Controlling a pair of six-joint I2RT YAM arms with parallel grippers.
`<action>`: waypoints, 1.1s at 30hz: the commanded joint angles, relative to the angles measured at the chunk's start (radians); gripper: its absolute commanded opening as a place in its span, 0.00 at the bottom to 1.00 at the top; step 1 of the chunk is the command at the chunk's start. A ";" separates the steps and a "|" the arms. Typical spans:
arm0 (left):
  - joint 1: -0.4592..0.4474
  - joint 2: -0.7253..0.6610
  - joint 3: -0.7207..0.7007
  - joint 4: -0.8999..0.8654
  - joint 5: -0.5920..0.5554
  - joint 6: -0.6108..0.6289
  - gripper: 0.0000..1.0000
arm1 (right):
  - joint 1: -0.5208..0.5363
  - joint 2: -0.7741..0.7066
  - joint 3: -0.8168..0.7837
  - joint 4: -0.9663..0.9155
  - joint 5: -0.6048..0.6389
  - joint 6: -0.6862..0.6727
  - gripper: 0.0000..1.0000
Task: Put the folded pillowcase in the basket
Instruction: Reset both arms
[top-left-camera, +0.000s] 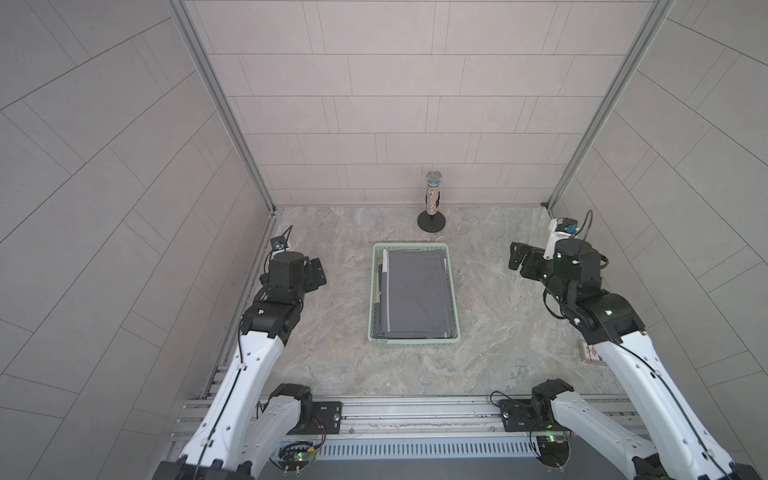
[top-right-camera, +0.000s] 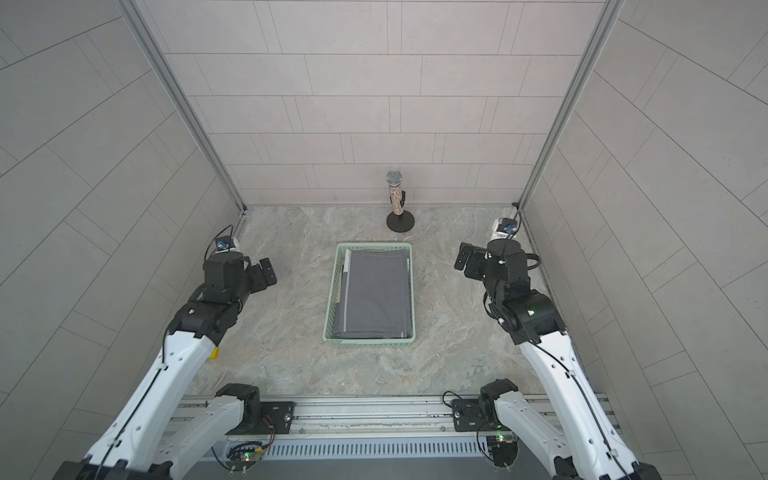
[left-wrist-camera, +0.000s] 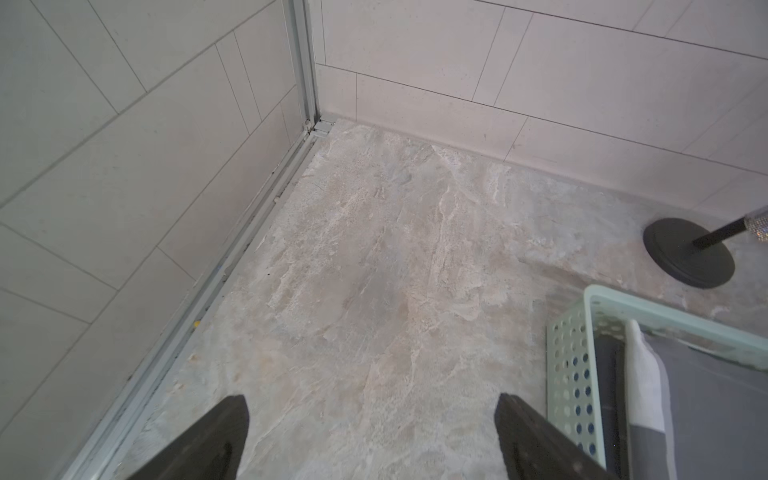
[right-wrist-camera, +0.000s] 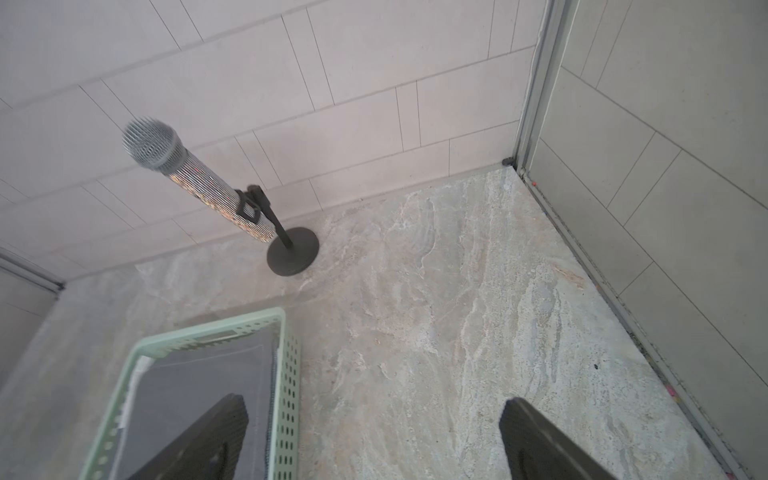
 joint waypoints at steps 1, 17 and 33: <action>0.078 0.097 -0.109 0.248 0.158 0.007 1.00 | -0.002 0.031 -0.116 0.112 0.103 -0.077 1.00; 0.083 0.498 -0.418 1.140 -0.068 0.161 1.00 | -0.170 0.258 -0.624 1.008 -0.136 -0.409 1.00; 0.036 0.576 -0.474 1.301 -0.092 0.209 1.00 | -0.199 0.657 -0.662 1.528 -0.031 -0.395 1.00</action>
